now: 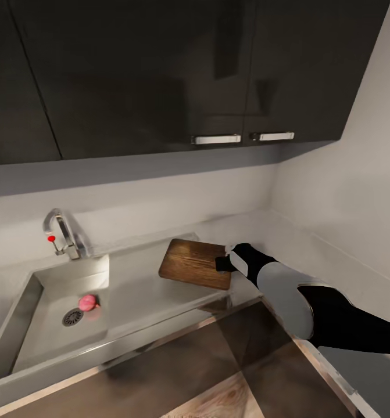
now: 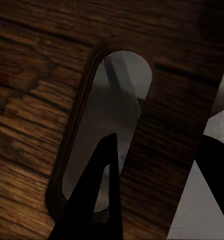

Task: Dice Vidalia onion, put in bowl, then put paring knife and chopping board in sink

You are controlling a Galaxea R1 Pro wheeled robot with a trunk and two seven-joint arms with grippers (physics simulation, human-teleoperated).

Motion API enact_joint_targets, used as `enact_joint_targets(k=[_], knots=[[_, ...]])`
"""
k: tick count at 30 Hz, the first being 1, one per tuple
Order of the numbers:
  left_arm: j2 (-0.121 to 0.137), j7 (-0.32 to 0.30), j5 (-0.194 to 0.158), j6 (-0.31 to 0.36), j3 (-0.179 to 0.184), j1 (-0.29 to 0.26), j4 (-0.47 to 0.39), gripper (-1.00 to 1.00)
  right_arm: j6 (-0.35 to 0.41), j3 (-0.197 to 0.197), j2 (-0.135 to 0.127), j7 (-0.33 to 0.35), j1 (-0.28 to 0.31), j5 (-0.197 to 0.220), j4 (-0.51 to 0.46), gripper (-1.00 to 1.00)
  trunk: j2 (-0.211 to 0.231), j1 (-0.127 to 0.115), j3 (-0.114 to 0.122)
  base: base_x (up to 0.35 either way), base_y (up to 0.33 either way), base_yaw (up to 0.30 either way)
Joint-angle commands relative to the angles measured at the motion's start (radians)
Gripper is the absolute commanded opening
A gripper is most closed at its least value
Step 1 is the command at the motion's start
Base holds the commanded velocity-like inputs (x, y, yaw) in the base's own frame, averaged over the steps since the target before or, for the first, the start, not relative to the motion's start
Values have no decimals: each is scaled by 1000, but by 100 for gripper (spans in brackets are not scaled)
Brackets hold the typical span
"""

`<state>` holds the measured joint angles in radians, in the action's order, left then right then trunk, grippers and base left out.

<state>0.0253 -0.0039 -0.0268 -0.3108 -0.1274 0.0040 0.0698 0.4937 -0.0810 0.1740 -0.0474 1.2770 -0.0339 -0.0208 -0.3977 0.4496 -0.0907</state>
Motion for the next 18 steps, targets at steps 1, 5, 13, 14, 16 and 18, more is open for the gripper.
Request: enact_joint_targets(k=[1, 5, 13, 14, 16, 18], knots=[[0, -1, -2, -5, -4, -1, 2, 100, 5, -16, 1, -5, 1, -1, -2, -100, -2, 0, -2, -148, 175, 251], [1, -1, -2, -6, -4, -1, 2, 100, 5, -16, 1, -5, 1, -1, -2, -100, -2, 0, -2, -156, 198, 251], [1, -1, -2, -7, -4, -1, 2, 100, 5, -16, 1, -5, 1, -1, -2, -100, -2, 0, -2, -172, 161, 251], [0, -1, -2, -7, -3, -1, 2, 100, 5, -16, 1, -5, 1, -1, -2, -100, -2, 0, -2, -175, 113, 251], [0, -1, -1, -7, -3, -1, 2, 100, 5, -16, 1, -5, 1, -1, -2, -100, -2, 0, -2, -129, 46, 251], [0, -1, -1, -7, -3, -1, 2, 100, 4, -16, 1, -5, 1, -1, -2, -100, -2, 0, -2, -52, 16, 251]])
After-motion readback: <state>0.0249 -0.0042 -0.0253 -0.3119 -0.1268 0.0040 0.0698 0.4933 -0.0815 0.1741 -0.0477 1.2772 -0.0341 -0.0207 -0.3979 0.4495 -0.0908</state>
